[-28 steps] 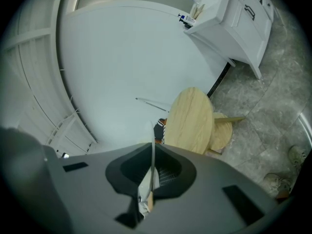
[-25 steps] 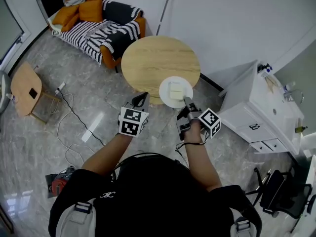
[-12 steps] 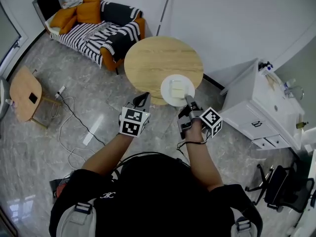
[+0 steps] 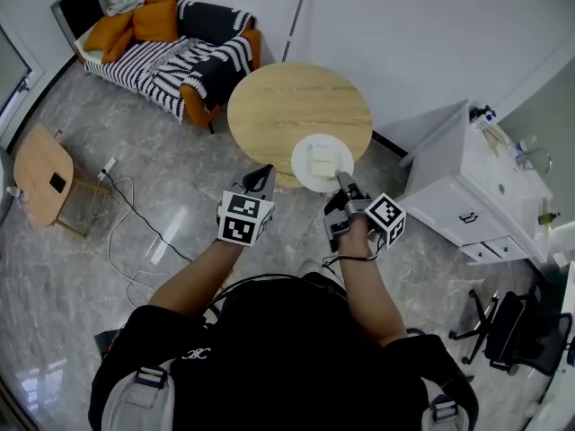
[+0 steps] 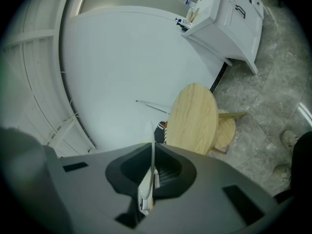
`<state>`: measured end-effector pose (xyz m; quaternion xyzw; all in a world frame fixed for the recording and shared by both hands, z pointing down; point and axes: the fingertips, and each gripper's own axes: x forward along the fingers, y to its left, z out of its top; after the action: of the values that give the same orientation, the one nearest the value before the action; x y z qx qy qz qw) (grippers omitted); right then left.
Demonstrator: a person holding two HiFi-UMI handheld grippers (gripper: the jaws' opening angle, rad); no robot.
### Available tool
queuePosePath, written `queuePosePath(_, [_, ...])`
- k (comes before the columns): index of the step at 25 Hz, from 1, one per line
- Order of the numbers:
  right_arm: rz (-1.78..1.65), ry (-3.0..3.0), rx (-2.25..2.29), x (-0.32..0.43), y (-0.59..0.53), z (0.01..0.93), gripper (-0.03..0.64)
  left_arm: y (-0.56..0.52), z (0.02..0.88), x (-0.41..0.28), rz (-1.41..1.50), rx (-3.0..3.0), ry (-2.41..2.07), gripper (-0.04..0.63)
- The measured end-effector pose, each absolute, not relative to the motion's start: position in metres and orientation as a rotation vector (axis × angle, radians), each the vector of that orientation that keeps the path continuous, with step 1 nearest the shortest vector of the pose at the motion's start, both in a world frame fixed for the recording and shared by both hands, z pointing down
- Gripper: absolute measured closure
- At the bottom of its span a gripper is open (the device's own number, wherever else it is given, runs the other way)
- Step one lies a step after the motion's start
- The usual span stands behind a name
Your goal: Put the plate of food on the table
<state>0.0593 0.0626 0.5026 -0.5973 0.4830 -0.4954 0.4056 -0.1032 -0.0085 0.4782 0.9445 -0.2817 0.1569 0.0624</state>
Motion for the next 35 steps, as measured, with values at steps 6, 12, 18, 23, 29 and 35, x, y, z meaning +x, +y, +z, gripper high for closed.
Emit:
queuePosePath(6, [-1.245, 1.201, -1.483, 0.06, 0.062, 0.507, 0.598, -0.009, 0.479, -0.104, 0.5, 2.865, -0.842, 0.589])
queuePosePath(12, [-1.267, 1.208, -1.444, 0.059, 0.049, 0.512, 0.598, -0.021, 0.478, -0.11, 0.506, 2.856, -0.888, 0.589])
queuePosePath(18, [-1.267, 1.237, -1.431, 0.071, 0.022, 0.51, 0.598, -0.043, 0.48, -0.101, 0.508, 2.842, -0.914, 0.589])
queuePosePath(23, [-1.273, 1.258, -1.426, 0.091, 0.0, 0.513, 0.598, -0.06, 0.486, -0.08, 0.498, 2.83, -0.918, 0.588])
queuePosePath(29, [-1.283, 1.256, -1.424, 0.122, -0.026, 0.522, 0.598, -0.085, 0.494, -0.049, 0.519, 2.823, -0.91, 0.589])
queuePosePath(35, [-1.284, 1.296, -1.433, 0.153, -0.059, 0.526, 0.598, -0.114, 0.498, -0.025, 0.538, 2.812, -0.929, 0.588])
